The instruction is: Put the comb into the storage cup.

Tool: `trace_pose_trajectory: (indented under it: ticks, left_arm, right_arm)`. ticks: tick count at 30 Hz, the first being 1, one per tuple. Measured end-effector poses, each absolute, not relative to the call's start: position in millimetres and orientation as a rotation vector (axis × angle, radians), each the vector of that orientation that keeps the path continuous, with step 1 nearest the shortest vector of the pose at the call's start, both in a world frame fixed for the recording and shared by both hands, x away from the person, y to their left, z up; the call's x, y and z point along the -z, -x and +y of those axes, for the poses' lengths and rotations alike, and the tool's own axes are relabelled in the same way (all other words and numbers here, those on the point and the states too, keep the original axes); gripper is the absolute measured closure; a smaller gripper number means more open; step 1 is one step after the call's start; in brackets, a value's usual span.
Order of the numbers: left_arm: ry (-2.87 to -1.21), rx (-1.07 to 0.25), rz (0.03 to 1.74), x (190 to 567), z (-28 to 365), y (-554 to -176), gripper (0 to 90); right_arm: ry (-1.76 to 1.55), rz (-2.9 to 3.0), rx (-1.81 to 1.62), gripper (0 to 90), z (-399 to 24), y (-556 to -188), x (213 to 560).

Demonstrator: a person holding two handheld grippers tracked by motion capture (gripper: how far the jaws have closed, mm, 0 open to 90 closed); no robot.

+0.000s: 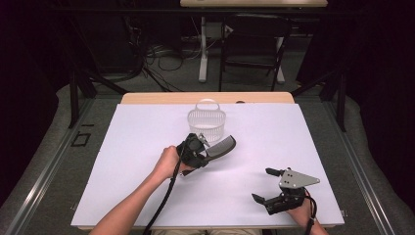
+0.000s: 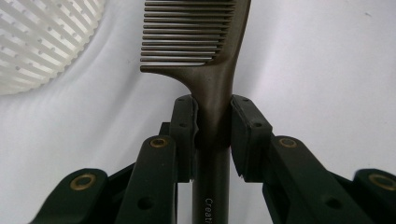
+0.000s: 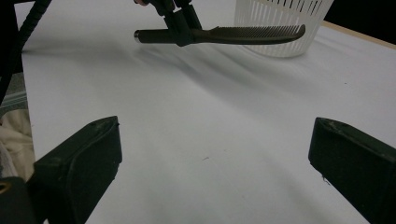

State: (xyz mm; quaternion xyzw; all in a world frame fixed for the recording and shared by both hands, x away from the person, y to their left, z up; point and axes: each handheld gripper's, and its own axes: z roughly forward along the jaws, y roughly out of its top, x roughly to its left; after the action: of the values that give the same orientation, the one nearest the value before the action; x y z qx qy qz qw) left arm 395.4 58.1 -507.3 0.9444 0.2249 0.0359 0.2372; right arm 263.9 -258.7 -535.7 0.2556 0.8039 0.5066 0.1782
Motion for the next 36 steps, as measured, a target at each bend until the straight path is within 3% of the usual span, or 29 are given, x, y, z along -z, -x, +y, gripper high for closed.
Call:
trace_pose_trajectory:
  ticks: [36]
  left_arm:
    - [-2.329, -0.186, 0.688, 500, 99, -373, 72.3]
  right_arm:
    - [-0.734, 2.277, -1.425, 2.3, -259, -265, 537]
